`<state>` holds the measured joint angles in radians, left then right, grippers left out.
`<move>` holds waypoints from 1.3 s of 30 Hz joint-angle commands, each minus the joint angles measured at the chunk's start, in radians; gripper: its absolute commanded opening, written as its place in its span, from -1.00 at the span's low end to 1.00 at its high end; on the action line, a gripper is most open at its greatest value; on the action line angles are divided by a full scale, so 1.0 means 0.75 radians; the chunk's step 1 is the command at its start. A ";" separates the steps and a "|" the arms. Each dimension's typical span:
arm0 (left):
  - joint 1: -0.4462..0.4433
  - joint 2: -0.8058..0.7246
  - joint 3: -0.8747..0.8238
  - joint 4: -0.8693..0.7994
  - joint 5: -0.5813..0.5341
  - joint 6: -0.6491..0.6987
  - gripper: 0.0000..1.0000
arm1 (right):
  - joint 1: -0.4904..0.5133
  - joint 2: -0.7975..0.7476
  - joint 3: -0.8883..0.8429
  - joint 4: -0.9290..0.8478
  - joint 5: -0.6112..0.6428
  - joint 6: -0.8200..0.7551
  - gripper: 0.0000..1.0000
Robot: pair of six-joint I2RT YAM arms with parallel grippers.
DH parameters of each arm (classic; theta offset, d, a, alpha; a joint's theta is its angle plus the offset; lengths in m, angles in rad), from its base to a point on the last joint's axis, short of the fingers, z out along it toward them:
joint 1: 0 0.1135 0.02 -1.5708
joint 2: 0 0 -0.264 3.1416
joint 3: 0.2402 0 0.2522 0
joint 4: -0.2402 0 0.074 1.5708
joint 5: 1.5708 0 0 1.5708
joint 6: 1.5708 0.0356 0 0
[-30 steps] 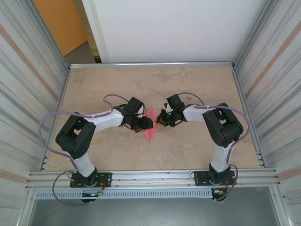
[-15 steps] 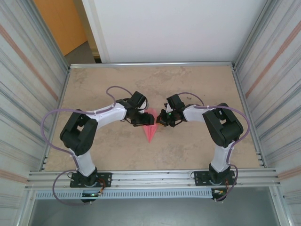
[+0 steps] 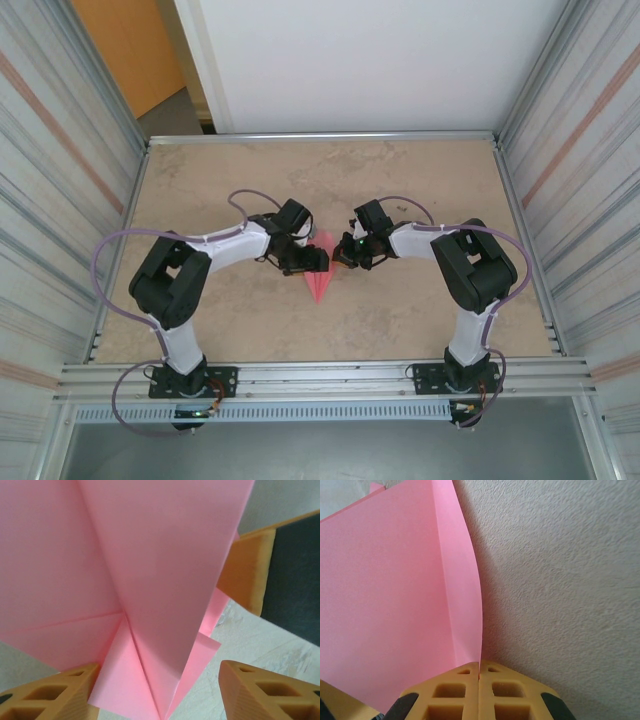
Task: Fold a paper plane with a square sheet of paper (pick it up from the middle)
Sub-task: Move the paper plane to the top-center of the table.
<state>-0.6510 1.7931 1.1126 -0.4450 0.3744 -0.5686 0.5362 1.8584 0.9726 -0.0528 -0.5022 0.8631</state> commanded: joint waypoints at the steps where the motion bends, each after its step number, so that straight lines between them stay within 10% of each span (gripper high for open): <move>1: -0.025 -0.057 -0.023 0.025 0.052 -0.043 0.24 | -0.003 0.018 0.032 -0.008 -0.011 0.023 -0.98; 39: -0.067 0.071 0.083 -0.064 -0.055 -0.062 -0.24 | 0.017 -0.074 0.045 0.024 -0.077 0.058 -0.98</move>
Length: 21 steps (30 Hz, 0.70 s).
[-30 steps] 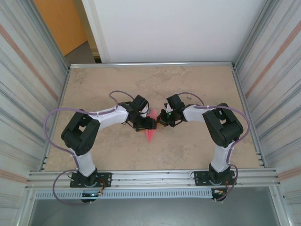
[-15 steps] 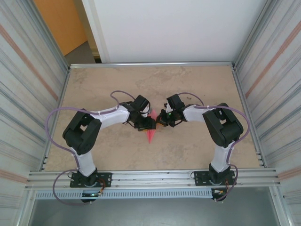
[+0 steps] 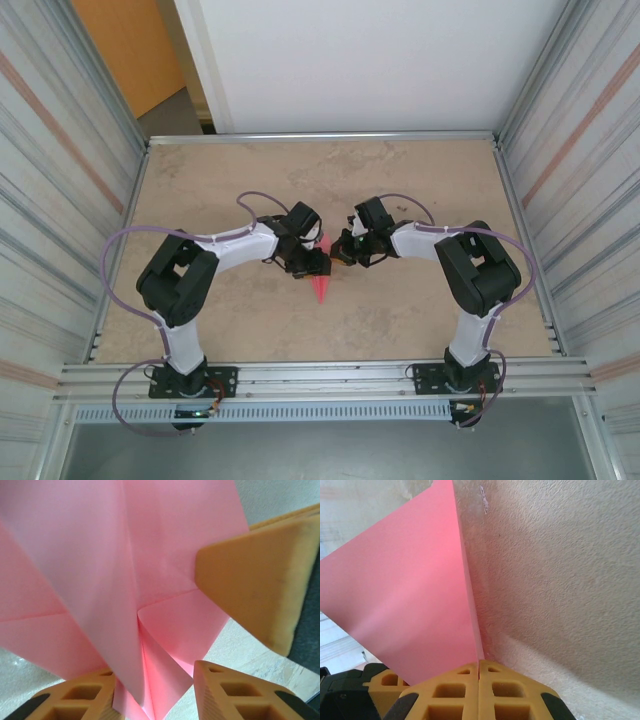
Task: Fold a paper plane with a square sheet of paper (pick it up from the middle)
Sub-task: Move the paper plane to the top-center of the table.
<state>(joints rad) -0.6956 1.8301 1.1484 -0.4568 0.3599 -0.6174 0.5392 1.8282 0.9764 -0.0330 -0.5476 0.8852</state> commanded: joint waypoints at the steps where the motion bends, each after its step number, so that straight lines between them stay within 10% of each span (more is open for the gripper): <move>1: -0.007 0.020 0.035 -0.052 -0.039 0.002 -0.26 | 0.013 -0.034 0.039 -0.003 -0.017 0.028 -0.98; 21: -0.007 0.080 0.108 -0.114 -0.135 0.005 -0.62 | -0.004 -0.041 0.037 -0.049 0.019 0.045 -0.69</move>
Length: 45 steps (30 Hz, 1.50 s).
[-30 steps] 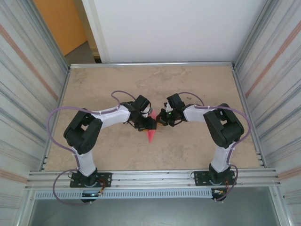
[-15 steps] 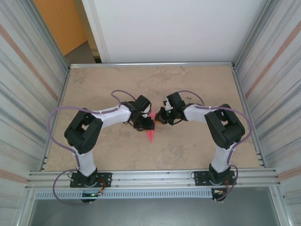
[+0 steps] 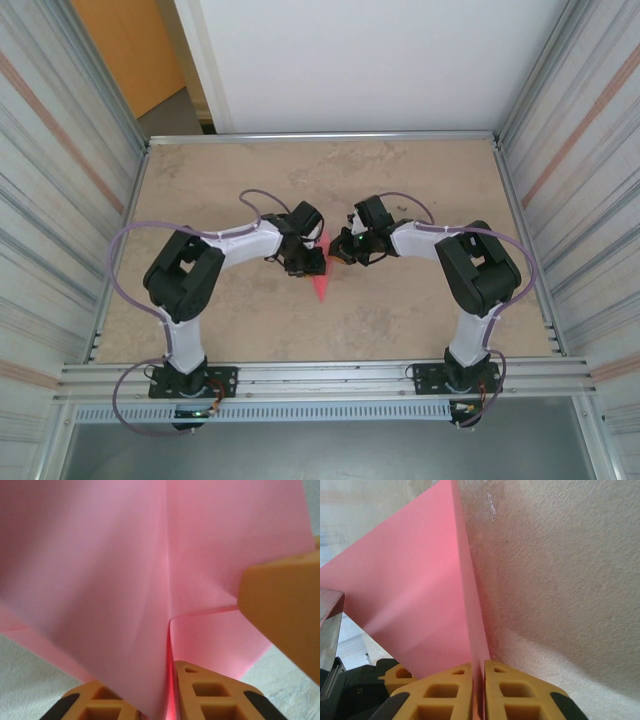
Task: Fold a paper plane with a square sheet of paper (pick it up from the middle)
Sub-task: Move the paper plane to the top-center of the table.
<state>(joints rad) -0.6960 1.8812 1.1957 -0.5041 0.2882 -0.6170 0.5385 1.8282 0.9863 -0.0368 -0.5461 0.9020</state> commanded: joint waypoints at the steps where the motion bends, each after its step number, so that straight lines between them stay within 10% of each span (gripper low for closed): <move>1: -0.007 0.015 0.051 -0.061 -0.051 0.009 -0.66 | -0.009 -0.049 0.021 -0.054 0.026 0.022 -0.65; 25: 0.290 0.182 0.472 -0.381 -0.346 0.439 -0.85 | -0.080 -0.383 -0.125 -0.246 0.480 -0.102 0.49; 45: 0.292 0.509 0.857 -0.488 -0.463 0.405 -0.64 | -0.081 -0.420 -0.137 -0.290 0.507 -0.112 0.56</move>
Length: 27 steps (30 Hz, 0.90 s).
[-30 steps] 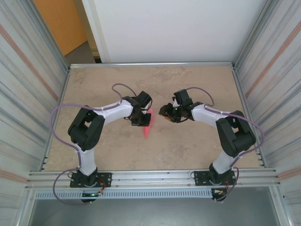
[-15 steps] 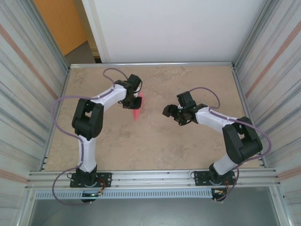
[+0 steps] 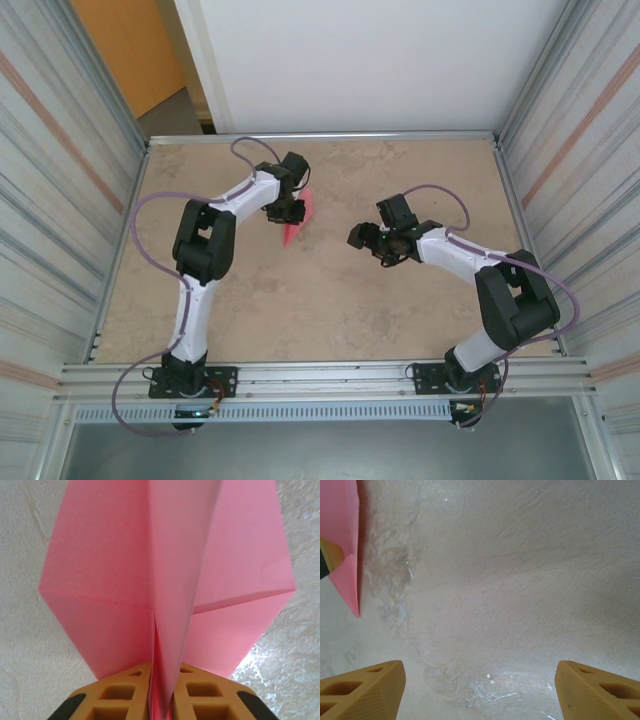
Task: Fold a paper plane with a square sheet of paper (pick it up from the middle)
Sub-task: Move the paper plane to the top-center of the table.
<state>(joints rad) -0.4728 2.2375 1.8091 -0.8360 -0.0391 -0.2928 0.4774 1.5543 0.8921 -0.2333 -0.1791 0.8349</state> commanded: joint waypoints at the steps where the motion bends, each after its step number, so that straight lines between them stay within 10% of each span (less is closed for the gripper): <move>1: -0.006 0.039 0.038 -0.043 -0.024 -0.031 -0.63 | 0.000 -0.055 -0.011 -0.030 0.018 -0.022 0.56; 27: 0.003 0.196 0.111 0.015 -0.185 -0.131 -0.19 | -0.020 -0.044 0.001 -0.052 0.014 -0.021 0.55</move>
<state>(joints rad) -0.4797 2.3096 1.8797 -0.8326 -0.1295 -0.3717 0.4706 1.5494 0.8913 -0.2413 -0.1791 0.8326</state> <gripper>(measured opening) 0.399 0.776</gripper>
